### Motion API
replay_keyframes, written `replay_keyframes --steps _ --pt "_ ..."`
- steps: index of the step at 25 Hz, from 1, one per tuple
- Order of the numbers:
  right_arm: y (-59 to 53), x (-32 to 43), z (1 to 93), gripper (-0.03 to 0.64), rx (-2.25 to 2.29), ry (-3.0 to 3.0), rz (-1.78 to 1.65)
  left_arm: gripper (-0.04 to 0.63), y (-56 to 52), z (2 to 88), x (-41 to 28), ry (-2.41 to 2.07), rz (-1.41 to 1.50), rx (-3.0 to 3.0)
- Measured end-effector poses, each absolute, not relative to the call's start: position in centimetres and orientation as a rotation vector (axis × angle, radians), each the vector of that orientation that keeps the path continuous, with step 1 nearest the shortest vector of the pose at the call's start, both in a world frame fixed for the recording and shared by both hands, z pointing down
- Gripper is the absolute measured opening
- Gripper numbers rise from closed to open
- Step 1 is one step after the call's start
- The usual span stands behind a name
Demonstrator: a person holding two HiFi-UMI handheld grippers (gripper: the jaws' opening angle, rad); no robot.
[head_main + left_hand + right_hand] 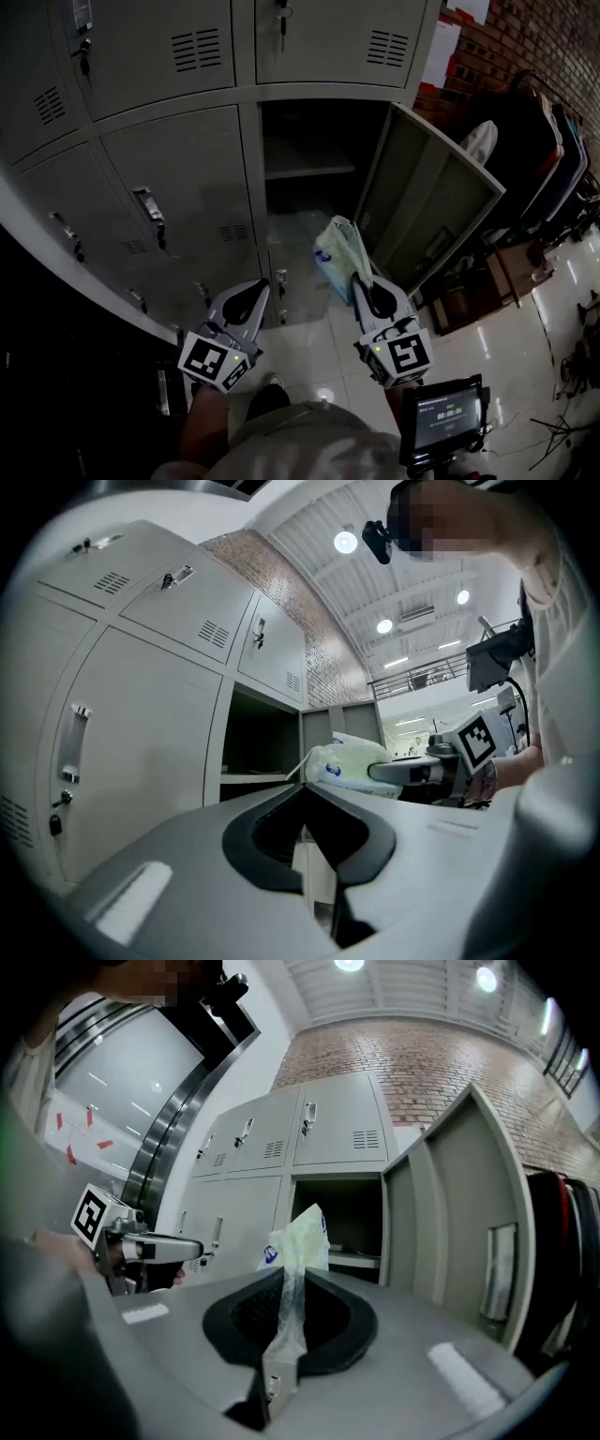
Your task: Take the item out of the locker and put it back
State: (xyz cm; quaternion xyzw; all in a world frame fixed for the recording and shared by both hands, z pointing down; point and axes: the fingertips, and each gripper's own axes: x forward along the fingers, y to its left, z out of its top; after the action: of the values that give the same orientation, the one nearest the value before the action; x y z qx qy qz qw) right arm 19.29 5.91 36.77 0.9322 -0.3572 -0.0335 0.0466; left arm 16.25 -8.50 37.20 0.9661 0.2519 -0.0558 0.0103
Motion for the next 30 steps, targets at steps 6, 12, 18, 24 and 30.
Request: replay_keyframes --steps 6,12,18,24,30 --pt "9.3 14.6 38.1 0.008 2.826 -1.129 -0.072 0.005 -4.5 38.1 12.0 0.738 -0.154 3.022" --pt "9.8 12.7 37.6 0.008 2.820 -1.128 -0.088 0.003 -4.9 37.4 10.0 0.667 -0.158 3.037" --pt "9.1 12.2 36.8 0.008 2.825 -1.112 -0.106 0.002 -5.3 36.6 9.4 0.701 -0.172 3.043" --pt "7.3 11.8 37.4 0.009 2.809 -1.086 -0.076 0.002 -6.5 36.4 9.2 0.732 -0.185 3.027" --pt "5.9 12.7 37.6 0.009 2.827 -1.053 -0.077 0.002 -7.6 36.2 9.6 0.780 -0.200 3.019"
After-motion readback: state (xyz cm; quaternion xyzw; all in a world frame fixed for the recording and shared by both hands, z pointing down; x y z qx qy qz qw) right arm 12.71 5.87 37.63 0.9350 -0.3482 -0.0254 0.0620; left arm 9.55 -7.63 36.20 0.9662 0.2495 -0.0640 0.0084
